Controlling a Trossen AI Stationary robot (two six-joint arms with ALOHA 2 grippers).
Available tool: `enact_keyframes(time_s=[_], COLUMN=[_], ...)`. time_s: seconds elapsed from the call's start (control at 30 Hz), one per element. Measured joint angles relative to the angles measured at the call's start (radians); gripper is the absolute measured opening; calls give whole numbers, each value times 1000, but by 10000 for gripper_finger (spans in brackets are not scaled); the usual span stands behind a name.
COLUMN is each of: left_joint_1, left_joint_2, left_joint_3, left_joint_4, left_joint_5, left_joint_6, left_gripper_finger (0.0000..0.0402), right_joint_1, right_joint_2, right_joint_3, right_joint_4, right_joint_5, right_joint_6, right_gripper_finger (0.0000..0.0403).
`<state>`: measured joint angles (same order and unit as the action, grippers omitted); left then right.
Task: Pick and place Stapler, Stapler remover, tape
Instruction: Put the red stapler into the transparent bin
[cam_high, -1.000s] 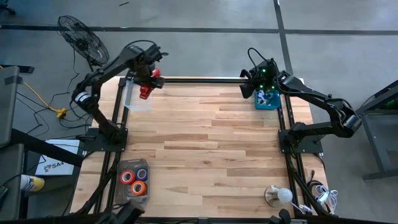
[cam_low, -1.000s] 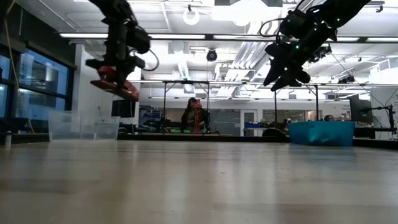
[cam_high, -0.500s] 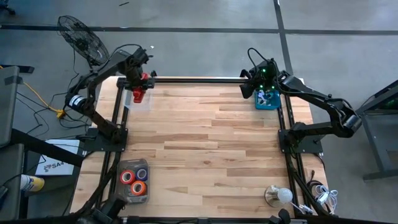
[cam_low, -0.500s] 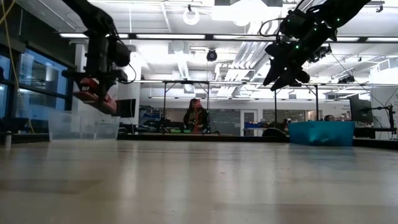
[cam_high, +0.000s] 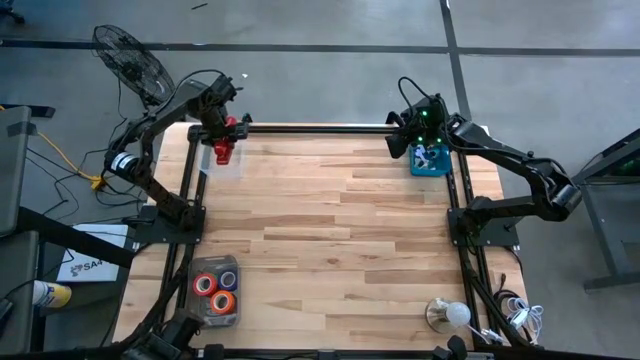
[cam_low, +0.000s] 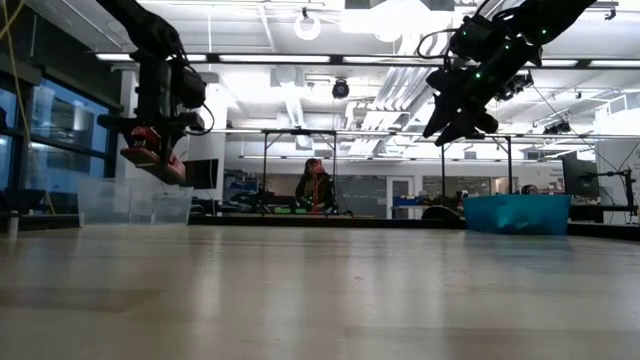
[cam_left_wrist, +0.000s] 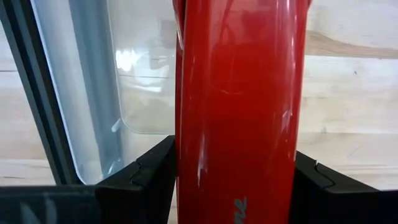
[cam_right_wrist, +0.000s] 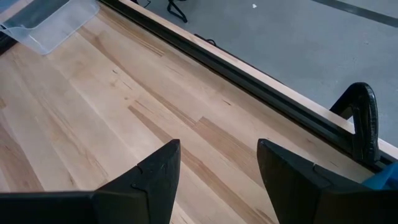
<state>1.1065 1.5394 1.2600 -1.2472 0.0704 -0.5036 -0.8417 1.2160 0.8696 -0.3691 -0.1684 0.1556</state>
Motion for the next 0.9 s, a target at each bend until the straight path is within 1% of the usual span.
enact_keyframes(time_s=[0.33,0.5,0.6,0.7,0.9], left_joint_1=[0,-23,-28,-27,-28], left_joint_2=[4,35,64,74,80], left_joint_3=[0,0,-1,-1,-1], left_joint_4=[-9,-12,-27,-19,0], left_joint_5=[-2,-49,-56,-83,-101], left_joint_6=[-78,-129,-130,-141,-175], left_gripper_finger=[198,198,198,198,198], right_joint_1=[0,0,0,0,0], right_joint_2=[0,0,0,0,0], right_joint_3=[0,0,0,0,0], right_joint_4=[1,2,2,2,2], right_joint_5=[0,-13,-25,-33,-52], right_joint_6=[0,-7,-8,-25,-52], right_gripper_finger=[204,204,204,204,204])
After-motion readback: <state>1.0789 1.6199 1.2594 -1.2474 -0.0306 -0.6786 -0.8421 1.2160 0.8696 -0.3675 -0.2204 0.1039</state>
